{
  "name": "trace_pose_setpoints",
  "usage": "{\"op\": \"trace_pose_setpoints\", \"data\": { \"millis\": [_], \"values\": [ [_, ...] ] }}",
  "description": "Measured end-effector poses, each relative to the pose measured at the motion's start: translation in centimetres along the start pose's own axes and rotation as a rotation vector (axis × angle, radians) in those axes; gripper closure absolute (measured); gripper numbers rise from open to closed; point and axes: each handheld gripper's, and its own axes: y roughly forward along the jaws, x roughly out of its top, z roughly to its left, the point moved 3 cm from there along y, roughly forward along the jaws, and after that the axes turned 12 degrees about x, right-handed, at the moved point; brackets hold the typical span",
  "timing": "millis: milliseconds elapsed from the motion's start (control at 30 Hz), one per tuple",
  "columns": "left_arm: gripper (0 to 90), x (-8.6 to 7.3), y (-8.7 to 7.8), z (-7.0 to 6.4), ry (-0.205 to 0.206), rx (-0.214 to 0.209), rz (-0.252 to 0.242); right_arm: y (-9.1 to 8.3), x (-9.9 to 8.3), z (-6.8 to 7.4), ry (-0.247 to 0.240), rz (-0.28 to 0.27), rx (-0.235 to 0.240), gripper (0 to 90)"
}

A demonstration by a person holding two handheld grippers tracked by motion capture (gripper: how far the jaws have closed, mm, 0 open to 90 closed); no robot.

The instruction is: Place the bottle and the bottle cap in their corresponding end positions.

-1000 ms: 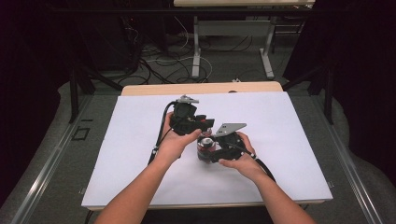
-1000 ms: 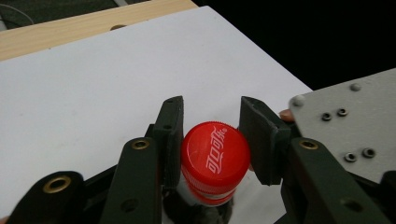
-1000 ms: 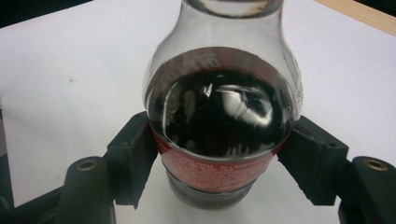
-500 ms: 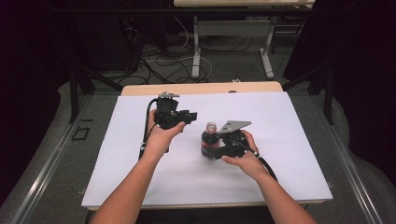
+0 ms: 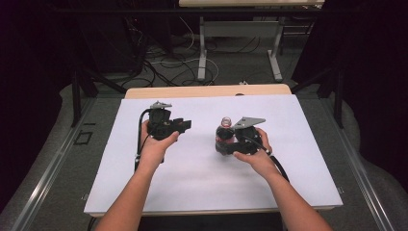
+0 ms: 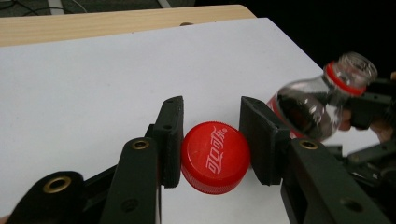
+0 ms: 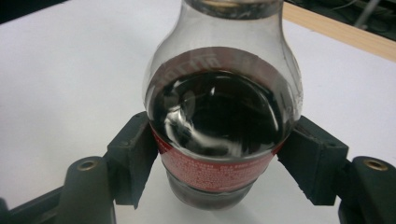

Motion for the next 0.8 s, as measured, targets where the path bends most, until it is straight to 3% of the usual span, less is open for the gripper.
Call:
{"op": "trace_pose_setpoints", "data": {
  "millis": [300, 500, 800],
  "values": [
    [61.2, -1.9, 0.6, 1.4, -0.028, -0.001, 0.014, 1.3, 1.0, -2.5, 0.049, -0.035, -0.067, 30.7],
    [61.2, -2.1, 0.4, 2.0, -0.042, -0.003, 0.019, 3.3, 2.1, -3.7, 0.073, -0.052, -0.100, 30.6],
    [61.3, -2.6, 0.6, 2.1, -0.048, 0.002, 0.016, 6.0, 2.9, -4.1, 0.085, -0.053, -0.113, 30.6]
  ]
}}
